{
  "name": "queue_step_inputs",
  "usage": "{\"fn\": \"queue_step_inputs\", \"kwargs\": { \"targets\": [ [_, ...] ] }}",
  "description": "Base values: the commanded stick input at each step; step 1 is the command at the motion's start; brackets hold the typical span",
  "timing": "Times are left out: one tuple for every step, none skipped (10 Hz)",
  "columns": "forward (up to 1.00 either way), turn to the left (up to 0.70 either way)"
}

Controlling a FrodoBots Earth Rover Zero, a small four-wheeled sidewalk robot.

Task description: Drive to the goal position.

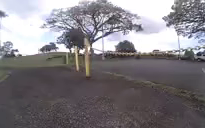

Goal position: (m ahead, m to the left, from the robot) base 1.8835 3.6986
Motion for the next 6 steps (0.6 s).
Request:
{"fn": "queue_step_inputs", "kwargs": {
  "targets": [
    [0.0,0.0],
    [0.0,0.0],
    [0.0,0.0],
    [0.0,0.0],
    [0.0,0.23],
    [0.0,0.7]
  ]
}}
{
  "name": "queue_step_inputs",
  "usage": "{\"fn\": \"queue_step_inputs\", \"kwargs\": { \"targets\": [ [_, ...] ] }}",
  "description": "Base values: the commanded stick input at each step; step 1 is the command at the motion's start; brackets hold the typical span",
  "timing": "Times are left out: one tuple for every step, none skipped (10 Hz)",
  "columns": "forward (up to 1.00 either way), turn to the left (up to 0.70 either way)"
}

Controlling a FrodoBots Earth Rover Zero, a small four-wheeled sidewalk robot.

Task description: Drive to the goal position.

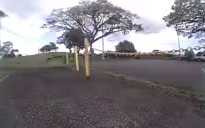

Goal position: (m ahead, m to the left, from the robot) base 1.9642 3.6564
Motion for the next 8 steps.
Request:
{"fn": "queue_step_inputs", "kwargs": {
  "targets": [
    [0.0,0.7],
    [0.0,0.7],
    [0.0,0.7],
    [0.0,0.7],
    [0.0,0.7],
    [0.0,0.7],
    [0.0,0.7],
    [0.0,0.7]
  ]
}}
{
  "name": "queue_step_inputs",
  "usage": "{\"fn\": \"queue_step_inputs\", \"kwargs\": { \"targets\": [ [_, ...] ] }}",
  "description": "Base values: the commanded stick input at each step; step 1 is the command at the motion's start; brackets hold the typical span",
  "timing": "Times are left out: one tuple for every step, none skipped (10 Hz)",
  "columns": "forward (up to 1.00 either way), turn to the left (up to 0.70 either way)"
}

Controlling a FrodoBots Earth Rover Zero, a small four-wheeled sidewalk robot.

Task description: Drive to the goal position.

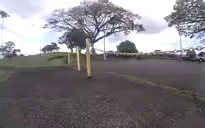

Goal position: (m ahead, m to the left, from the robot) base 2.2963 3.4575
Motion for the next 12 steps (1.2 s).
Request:
{"fn": "queue_step_inputs", "kwargs": {
  "targets": [
    [0.0,0.7],
    [0.0,0.7],
    [0.0,0.7],
    [0.0,0.7],
    [0.0,0.7],
    [0.0,0.7],
    [0.0,0.7],
    [0.0,0.7],
    [0.0,0.7],
    [0.0,0.7],
    [0.0,0.7],
    [0.0,0.7]
  ]
}}
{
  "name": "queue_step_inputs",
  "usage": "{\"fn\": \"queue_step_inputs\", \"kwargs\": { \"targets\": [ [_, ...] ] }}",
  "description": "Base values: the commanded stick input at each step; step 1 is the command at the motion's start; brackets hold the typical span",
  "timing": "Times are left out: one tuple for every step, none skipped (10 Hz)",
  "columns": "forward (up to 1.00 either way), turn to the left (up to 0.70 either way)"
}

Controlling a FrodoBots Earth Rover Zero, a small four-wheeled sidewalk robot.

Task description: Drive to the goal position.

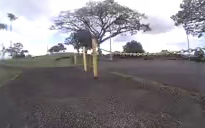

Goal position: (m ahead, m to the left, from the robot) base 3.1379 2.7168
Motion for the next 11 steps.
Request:
{"fn": "queue_step_inputs", "kwargs": {
  "targets": [
    [0.0,0.7],
    [0.0,0.7],
    [0.0,0.7],
    [0.0,0.7],
    [0.0,0.7],
    [0.0,0.7],
    [0.0,0.7],
    [0.0,0.7],
    [0.0,0.7],
    [0.0,0.7],
    [0.0,0.7]
  ]
}}
